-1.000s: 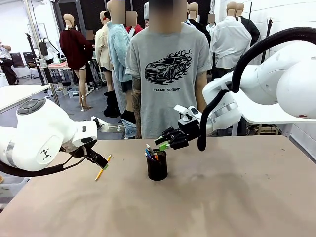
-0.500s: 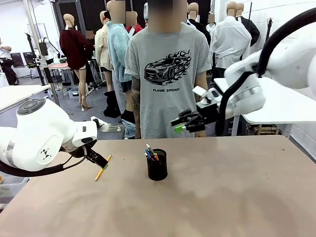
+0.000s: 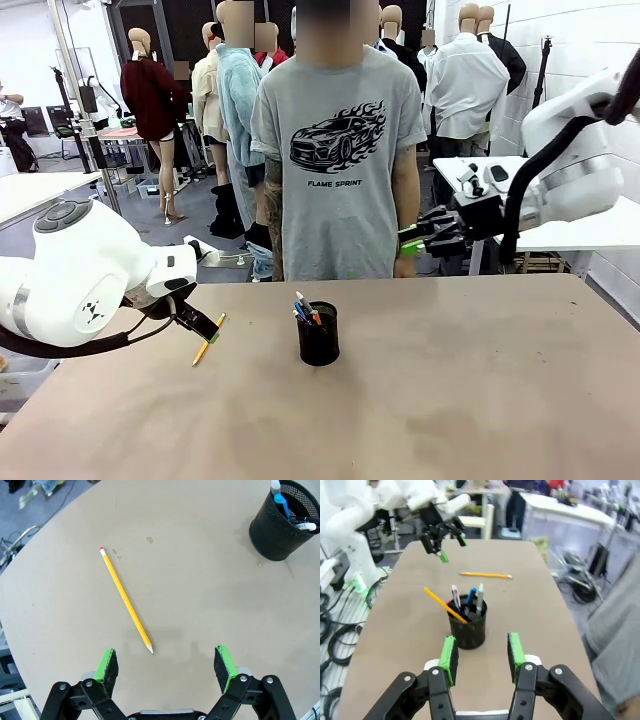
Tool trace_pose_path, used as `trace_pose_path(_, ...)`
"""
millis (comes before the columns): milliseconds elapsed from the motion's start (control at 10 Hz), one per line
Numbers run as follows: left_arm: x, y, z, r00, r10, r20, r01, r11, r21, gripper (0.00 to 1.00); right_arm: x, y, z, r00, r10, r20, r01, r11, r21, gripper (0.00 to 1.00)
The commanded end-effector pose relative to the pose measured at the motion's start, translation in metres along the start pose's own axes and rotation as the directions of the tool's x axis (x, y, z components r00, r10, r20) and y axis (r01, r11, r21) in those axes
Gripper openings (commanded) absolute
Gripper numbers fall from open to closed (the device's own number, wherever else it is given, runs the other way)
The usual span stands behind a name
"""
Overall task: Place the pens into the pen holder.
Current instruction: Pick up a writing instrument from the table and place it into the Pen holder.
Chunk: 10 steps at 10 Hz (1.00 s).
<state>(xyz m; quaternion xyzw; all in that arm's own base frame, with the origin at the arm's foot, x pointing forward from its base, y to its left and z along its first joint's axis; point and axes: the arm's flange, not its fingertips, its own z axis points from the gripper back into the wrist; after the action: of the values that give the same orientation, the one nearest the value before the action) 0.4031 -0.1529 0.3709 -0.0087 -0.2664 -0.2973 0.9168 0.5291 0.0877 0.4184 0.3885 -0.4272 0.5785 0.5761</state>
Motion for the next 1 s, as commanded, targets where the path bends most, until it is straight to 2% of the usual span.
trace_pose_path(0,-0.001,0.002,0.001,1.0,0.005,0.002,-0.005,1.0,-0.001,1.0,0.011,0.013,0.014,0.964,-0.259,-0.057,0.252,0.962,-0.108,0.52)
trace_pose_path(100,-0.001,0.002,0.001,1.0,0.005,0.002,-0.005,1.0,-0.001,1.0,0.009,0.011,0.021,0.931,-0.355,-0.09,0.337,0.927,-0.167,0.52)
trace_pose_path(200,-0.001,0.002,0.001,1.0,0.005,0.002,-0.005,1.0,-0.001,1.0,0.009,0.008,0.026,0.875,-0.465,-0.133,0.433,0.876,-0.211,0.52)
trace_pose_path(400,-0.001,0.002,0.001,1.0,0.005,0.002,-0.005,1.0,-0.001,1.0,0.017,0.001,0.033,0.772,-0.589,-0.24,0.529,0.804,-0.27,0.52)
trace_pose_path(600,-0.001,0.002,0.001,1.0,0.005,0.002,-0.005,1.0,-0.001,1.0,0.033,0.001,0.039,0.56,-0.736,-0.381,0.611,0.677,-0.41,0.52)
trace_pose_path(800,-0.001,0.002,0.001,1.0,0.005,0.002,-0.005,1.0,-0.001,1.0,0.047,-0.002,0.042,0.376,-0.801,-0.467,0.627,0.59,-0.508,0.52)
trace_pose_path(900,-0.001,0.002,0.001,1.0,0.005,0.002,-0.005,1.0,-0.001,1.0,0.051,-0.001,0.039,0.32,-0.808,-0.495,0.587,0.579,-0.565,0.52)
